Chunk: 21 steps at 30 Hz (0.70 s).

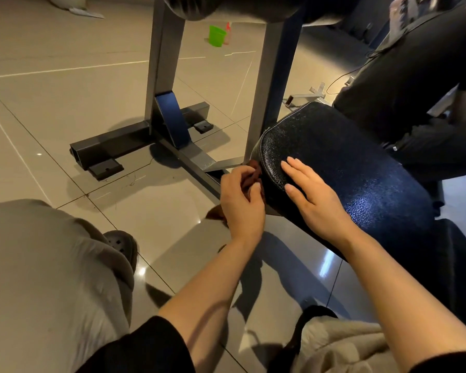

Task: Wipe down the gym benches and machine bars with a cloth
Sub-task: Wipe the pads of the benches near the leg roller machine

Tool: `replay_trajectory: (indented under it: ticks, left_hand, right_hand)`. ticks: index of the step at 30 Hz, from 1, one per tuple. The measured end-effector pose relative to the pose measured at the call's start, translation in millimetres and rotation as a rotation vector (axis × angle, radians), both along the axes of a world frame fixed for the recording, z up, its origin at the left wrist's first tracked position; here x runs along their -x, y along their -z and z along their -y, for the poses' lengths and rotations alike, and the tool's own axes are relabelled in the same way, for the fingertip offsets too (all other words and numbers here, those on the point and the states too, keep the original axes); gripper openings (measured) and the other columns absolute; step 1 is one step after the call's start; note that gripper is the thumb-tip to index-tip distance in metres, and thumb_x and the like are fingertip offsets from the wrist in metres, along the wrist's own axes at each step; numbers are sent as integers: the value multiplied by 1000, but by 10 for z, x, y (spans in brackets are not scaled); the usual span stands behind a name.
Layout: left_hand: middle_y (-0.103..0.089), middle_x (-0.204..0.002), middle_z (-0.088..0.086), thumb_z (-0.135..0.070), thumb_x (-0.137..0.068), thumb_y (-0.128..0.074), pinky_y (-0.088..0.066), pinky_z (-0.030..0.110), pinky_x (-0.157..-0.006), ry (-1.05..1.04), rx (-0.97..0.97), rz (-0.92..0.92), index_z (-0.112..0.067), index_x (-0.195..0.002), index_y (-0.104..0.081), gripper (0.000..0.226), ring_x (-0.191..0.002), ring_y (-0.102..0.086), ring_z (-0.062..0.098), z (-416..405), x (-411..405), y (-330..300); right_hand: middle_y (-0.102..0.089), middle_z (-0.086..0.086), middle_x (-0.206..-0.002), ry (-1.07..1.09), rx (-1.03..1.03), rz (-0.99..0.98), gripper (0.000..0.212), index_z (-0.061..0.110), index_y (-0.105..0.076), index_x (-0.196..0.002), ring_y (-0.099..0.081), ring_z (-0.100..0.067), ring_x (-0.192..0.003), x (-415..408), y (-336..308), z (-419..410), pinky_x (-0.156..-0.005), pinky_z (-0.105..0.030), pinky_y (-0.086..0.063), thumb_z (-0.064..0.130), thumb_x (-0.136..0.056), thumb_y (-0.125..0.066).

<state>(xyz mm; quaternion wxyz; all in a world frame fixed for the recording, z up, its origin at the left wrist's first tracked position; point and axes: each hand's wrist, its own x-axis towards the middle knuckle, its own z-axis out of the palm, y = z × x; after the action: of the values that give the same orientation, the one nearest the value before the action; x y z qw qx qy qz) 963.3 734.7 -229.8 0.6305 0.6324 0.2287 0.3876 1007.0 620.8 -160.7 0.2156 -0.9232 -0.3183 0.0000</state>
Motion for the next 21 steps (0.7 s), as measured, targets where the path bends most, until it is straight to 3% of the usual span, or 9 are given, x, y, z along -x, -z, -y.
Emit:
replay_trajectory:
  ticks: [5, 9, 15, 18, 21]
  left_hand:
    - [-56, -99, -1, 5, -79, -63, -38, 6, -85, 10, -57, 37, -9, -102, -62, 27, -91, -52, 3, 243, 117, 33]
    - [-55, -94, -1, 8, -77, -64, -38, 5, -80, 159, -100, 46, -12, -95, -61, 27, -87, -50, -6, 463, 289, 77]
    - [-58, -99, 5, 3, -82, -62, -38, 8, -84, -72, 13, 4, -9, -99, -62, 20, -90, -50, -3, 286, 132, 51]
    - [-60, -98, 3, 2, -83, -63, -39, 8, -85, -40, 21, 1, -9, -99, -63, 19, -88, -52, -3, 329, 106, -20]
    - [-58, -94, 0, 1, -80, -65, -38, 9, -84, 45, -47, 1, -13, -95, -61, 21, -87, -50, -5, 472, 193, 28]
  right_hand:
    - [-30, 5, -157, -2, -5, 3, 47, 20, -39, -148, -21, -7, -145, -24, 5, 14, -119, -27, -19, 19, -102, -47]
    - [-34, 4, -155, -21, -40, -21, 48, 19, -42, -146, -26, -8, -144, -27, -11, 49, -119, -30, -22, 17, -99, -53]
    - [-56, -4, -138, 33, -41, 154, 34, 12, -62, -129, -50, -18, -129, 12, -37, 368, -111, -33, -35, 15, -96, -59]
    - [-48, 1, -145, 54, -12, 98, 40, 16, -55, -137, -42, -13, -135, 80, -36, 515, -111, -23, -28, 17, -97, -56]
    - [-36, 5, -154, 40, 31, 50, 49, 21, -43, -145, -28, -9, -144, 126, 36, 553, -118, -29, -22, 22, -98, -54]
